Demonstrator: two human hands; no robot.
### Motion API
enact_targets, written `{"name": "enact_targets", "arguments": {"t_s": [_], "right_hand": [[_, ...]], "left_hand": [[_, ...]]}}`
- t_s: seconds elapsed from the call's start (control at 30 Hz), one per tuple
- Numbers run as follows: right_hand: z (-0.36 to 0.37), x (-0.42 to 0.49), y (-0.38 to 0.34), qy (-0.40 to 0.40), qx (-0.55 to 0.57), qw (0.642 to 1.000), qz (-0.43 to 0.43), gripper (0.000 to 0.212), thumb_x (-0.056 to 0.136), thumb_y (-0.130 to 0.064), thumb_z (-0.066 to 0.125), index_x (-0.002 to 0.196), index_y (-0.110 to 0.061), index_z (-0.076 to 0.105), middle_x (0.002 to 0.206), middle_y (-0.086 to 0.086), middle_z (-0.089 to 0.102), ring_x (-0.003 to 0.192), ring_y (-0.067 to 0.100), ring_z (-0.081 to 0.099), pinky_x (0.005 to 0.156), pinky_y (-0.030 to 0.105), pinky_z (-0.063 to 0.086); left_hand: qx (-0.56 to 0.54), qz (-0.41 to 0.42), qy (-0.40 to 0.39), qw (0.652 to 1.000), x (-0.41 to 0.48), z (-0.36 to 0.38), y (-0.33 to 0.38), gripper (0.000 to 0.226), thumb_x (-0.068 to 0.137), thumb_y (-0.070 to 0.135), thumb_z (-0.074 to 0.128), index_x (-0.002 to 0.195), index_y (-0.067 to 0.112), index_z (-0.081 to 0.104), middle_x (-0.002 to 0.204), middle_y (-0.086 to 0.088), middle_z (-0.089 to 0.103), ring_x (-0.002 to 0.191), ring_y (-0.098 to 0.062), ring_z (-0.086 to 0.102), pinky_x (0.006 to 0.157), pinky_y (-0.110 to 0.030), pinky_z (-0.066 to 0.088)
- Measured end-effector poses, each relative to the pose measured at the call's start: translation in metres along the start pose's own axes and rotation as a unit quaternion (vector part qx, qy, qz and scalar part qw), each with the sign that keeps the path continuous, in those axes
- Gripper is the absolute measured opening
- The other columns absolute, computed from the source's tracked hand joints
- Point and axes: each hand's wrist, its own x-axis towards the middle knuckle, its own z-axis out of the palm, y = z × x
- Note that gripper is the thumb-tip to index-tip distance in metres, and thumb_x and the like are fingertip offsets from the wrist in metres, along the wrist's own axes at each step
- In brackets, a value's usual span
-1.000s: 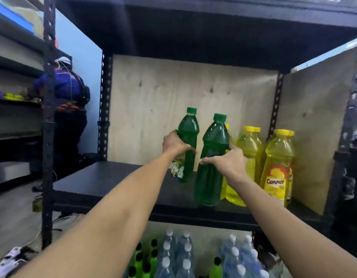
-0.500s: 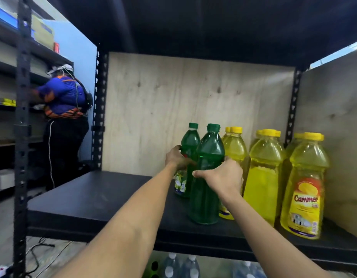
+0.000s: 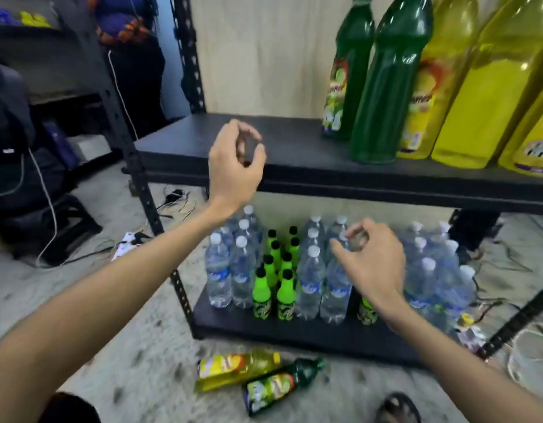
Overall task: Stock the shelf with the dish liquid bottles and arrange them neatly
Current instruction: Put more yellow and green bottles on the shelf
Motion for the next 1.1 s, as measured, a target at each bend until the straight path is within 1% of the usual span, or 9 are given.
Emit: {"name": "enact_targets", "arguments": {"t_s": [0.07, 0.13, 0.23, 0.3, 0.37, 0.47, 0.67, 0.83, 1.1], "right_hand": [[0.049, -0.035, 0.041, -0.124, 0.033, 0.979, 0.156, 0.028, 0.070, -0.045, 0.080, 0.076, -0.024, 0.062, 0.078, -0.003, 0.066, 0.079, 0.021, 0.065, 0.072, 0.033, 0.052], [0.099, -0.064, 0.076, -0.244, 0.082, 0.907, 0.334, 0.033, 0.069, -0.040, 0.085, 0.083, -0.016, 0.066, 0.065, 0.001, 0.060, 0.057, 0.020, 0.057, 0.063, 0.034, 0.051], [0.162, -0.096, 0.115, -0.312, 0.140, 0.784, 0.518, 0.051, 0.070, -0.036, 0.088, 0.103, -0.005, 0.064, 0.066, 0.007, 0.044, 0.047, 0.018, 0.035, 0.047, 0.027, 0.033], [0.205, -0.114, 0.133, -0.322, 0.157, 0.735, 0.576, 0.068, 0.071, -0.041, 0.086, 0.120, -0.004, 0.058, 0.087, 0.013, 0.053, 0.067, 0.025, 0.051, 0.060, 0.034, 0.045], [0.245, -0.133, 0.154, -0.308, 0.190, 0.720, 0.593, 0.075, 0.067, -0.050, 0.086, 0.120, -0.004, 0.057, 0.108, 0.017, 0.062, 0.090, 0.029, 0.062, 0.073, 0.037, 0.051], [0.295, -0.153, 0.187, -0.305, 0.230, 0.737, 0.557, 0.083, 0.049, -0.064, 0.087, 0.110, -0.010, 0.070, 0.111, 0.014, 0.073, 0.088, 0.021, 0.071, 0.070, 0.029, 0.056], [0.382, -0.155, 0.244, -0.258, 0.234, 0.711, 0.611, 0.036, 0.085, -0.022, 0.073, 0.111, 0.000, 0.062, 0.127, 0.025, 0.064, 0.084, 0.026, 0.068, 0.069, 0.031, 0.057], [0.399, -0.157, 0.252, -0.219, 0.164, 0.689, 0.671, 0.044, 0.077, -0.029, 0.082, 0.107, -0.005, 0.062, 0.093, 0.015, 0.065, 0.082, 0.028, 0.067, 0.078, 0.038, 0.058], [0.379, -0.163, 0.248, -0.187, 0.168, 0.676, 0.693, 0.029, 0.074, -0.012, 0.081, 0.085, -0.003, 0.056, 0.084, 0.015, 0.060, 0.071, 0.026, 0.059, 0.062, 0.033, 0.048]], "left_hand": [[0.046, 0.117, -0.089, 0.988, -0.073, -0.026, -0.020, 0.016, 0.080, 0.001, 0.069, 0.085, 0.011, 0.057, 0.075, 0.003, 0.052, 0.065, -0.009, 0.043, 0.060, -0.022, 0.041], [0.114, 0.192, -0.313, 0.923, -0.139, -0.039, -0.055, 0.021, 0.079, 0.010, 0.070, 0.089, 0.019, 0.054, 0.078, 0.004, 0.057, 0.068, -0.011, 0.052, 0.053, -0.027, 0.044], [0.191, 0.090, -0.599, 0.773, -0.220, -0.039, -0.117, 0.019, 0.084, 0.028, 0.059, 0.103, 0.028, 0.056, 0.099, 0.005, 0.060, 0.086, -0.020, 0.063, 0.060, -0.031, 0.044], [0.196, -0.019, -0.662, 0.723, -0.263, -0.032, -0.162, 0.028, 0.082, 0.028, 0.058, 0.110, 0.027, 0.059, 0.106, 0.004, 0.058, 0.095, -0.022, 0.062, 0.069, -0.034, 0.048], [0.165, -0.121, -0.673, 0.711, -0.295, -0.024, -0.202, 0.033, 0.078, 0.026, 0.058, 0.111, 0.022, 0.062, 0.103, 0.002, 0.061, 0.100, -0.022, 0.063, 0.078, -0.034, 0.053], [0.185, -0.162, -0.701, 0.669, -0.335, -0.011, -0.256, 0.045, 0.079, 0.030, 0.066, 0.122, 0.016, 0.061, 0.118, -0.006, 0.065, 0.114, -0.025, 0.061, 0.093, -0.034, 0.050], [0.212, -0.167, -0.764, 0.586, -0.413, 0.001, -0.314, 0.084, 0.074, 0.045, 0.075, 0.146, 0.019, 0.041, 0.140, -0.010, 0.053, 0.130, -0.031, 0.051, 0.104, -0.039, 0.046], [0.210, -0.199, -0.743, 0.604, -0.451, 0.000, -0.328, 0.097, 0.077, 0.052, 0.075, 0.155, 0.025, 0.025, 0.144, -0.008, 0.048, 0.130, -0.031, 0.048, 0.105, -0.041, 0.043], [0.200, -0.232, -0.700, 0.645, -0.439, -0.007, -0.321, 0.069, 0.061, 0.044, 0.067, 0.128, 0.030, 0.057, 0.115, -0.003, 0.069, 0.104, -0.026, 0.067, 0.084, -0.032, 0.057]]}}
